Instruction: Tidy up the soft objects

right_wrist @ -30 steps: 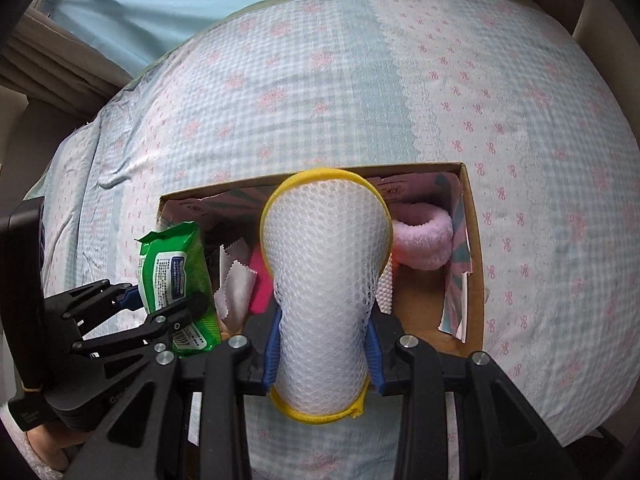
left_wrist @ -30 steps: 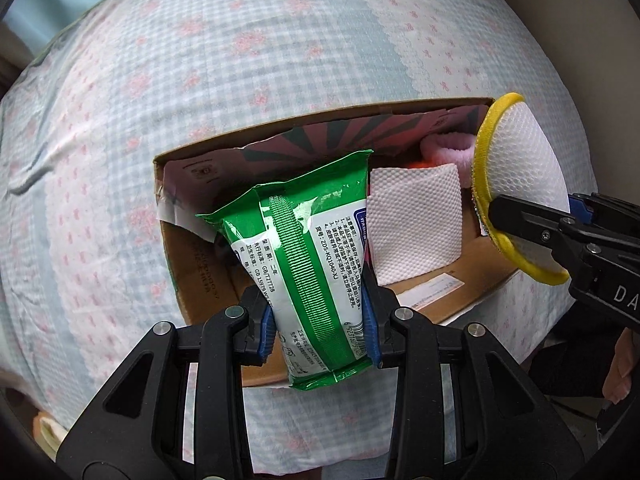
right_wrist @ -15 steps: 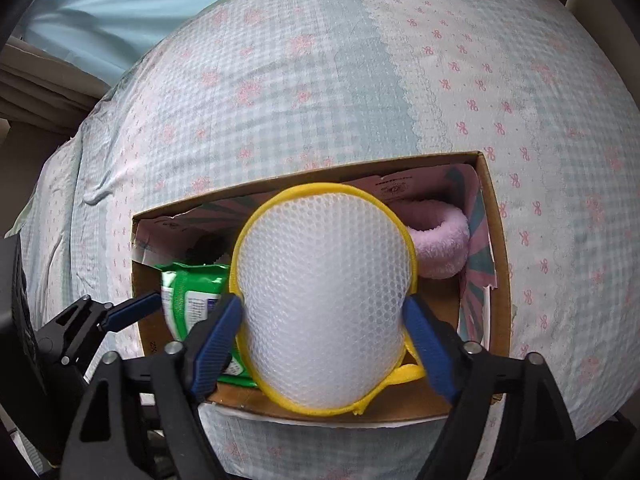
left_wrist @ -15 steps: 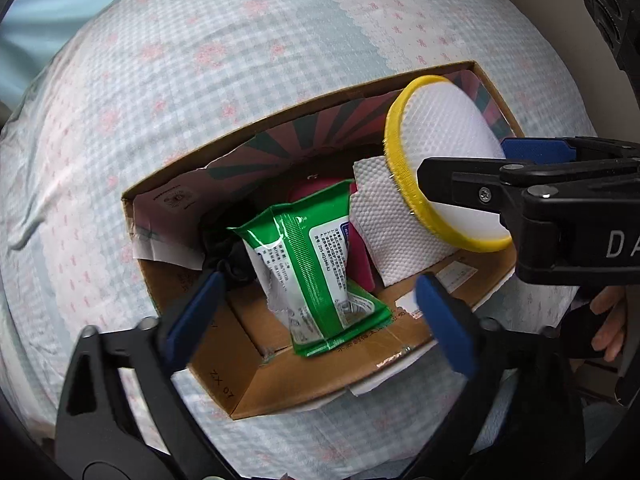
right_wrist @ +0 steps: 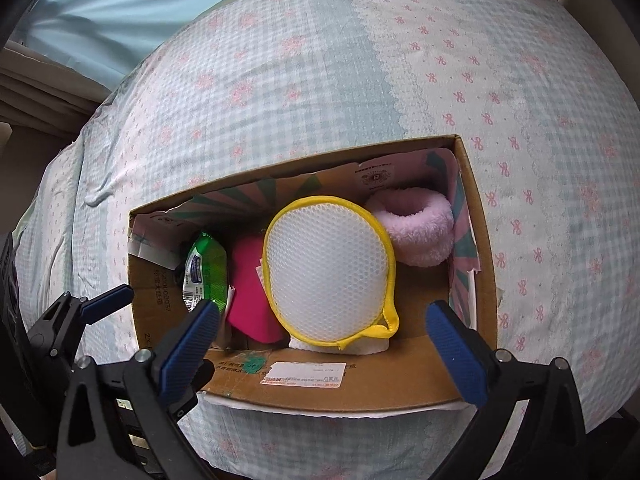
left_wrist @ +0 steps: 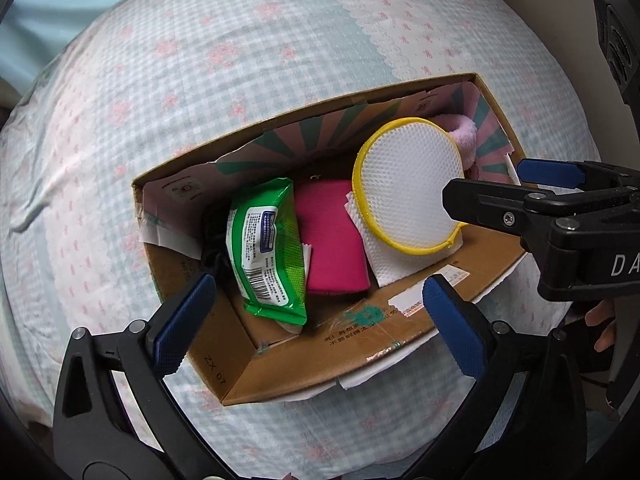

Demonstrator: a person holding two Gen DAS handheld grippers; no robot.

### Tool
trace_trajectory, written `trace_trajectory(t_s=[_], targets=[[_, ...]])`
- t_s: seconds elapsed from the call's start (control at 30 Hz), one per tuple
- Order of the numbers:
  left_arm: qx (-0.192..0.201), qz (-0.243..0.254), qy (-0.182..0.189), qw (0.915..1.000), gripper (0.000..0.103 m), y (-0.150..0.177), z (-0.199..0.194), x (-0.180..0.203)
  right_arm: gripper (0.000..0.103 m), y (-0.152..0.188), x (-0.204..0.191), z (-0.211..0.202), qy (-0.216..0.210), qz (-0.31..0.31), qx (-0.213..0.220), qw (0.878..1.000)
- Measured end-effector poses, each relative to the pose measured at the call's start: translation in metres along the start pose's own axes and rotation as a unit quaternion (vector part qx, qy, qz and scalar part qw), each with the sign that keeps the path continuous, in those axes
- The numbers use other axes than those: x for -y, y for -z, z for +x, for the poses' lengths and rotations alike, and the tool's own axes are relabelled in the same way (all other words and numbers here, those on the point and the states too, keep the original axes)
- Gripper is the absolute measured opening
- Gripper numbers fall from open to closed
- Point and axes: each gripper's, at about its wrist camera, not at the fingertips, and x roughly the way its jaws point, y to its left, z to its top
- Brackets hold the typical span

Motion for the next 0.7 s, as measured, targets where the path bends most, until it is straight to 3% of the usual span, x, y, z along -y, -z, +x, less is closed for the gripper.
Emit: trace_trajectory(t_s=[0.2, 0.4, 0.53, 0.7], targets=[[0.019, -0.028, -0.011, 0.9994, 0.103, 0.003, -0.03, 0.012, 0.103, 0.003, 0.002, -0.021, -0.016, -0.019, 0.011, 1.0], [0.071, -0.063, -0.02, 0.9953, 0.103, 0.005, -0.097, 0.037, 0.103, 0.008, 0.009, -0.088, -0.028, -0.042, 0.048, 0.998], [0.128, -0.101, -0.021, 0.9865, 0.103, 0.009, -0.157, 0.054, 0.103, 0.014, 0.015, -0.153, -0.013, -0.068, 0.092, 0.993], [0.215, -0.142, -0.026, 0.966, 0.103, 0.019, -0.235, 0.074, 0.103, 0.027, 0.022, -0.239, 0.015, -0.1, 0.163, 0.981]])
